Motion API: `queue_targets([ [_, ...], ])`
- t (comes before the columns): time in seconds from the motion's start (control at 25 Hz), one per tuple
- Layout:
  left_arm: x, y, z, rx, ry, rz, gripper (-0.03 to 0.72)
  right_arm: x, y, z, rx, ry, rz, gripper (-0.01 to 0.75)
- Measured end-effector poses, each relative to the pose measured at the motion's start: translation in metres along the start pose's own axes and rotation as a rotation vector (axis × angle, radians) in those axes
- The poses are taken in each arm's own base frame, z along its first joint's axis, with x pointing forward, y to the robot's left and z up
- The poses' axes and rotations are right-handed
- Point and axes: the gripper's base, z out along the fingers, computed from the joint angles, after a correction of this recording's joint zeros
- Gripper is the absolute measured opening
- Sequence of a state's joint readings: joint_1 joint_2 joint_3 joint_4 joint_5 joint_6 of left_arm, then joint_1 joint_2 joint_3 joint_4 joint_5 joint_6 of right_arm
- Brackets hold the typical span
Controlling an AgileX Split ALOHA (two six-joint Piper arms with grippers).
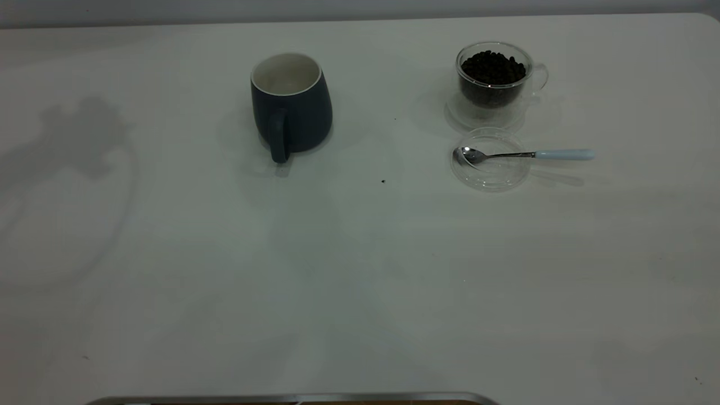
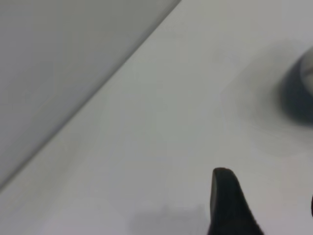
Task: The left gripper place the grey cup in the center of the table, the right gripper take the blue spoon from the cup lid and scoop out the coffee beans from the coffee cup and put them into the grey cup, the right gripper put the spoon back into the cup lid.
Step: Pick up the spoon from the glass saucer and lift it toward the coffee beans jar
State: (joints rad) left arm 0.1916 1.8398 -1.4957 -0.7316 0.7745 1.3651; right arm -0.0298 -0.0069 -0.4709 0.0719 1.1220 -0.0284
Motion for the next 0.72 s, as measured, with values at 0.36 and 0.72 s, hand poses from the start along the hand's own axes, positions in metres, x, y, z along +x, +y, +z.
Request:
queue_targets([
  [0.36, -0.034, -0.075, -0.134, -0.024, 0.094, -0.254, 0.466, 0.000, 0.000, 0.000, 0.000, 0.000, 0.000, 0.588],
  [0.72, -0.029, -0.164, -0.228, -0.188, -0.021, -0.268, 0.466, 0.000, 0.000, 0.000, 0.000, 0.000, 0.000, 0.588],
])
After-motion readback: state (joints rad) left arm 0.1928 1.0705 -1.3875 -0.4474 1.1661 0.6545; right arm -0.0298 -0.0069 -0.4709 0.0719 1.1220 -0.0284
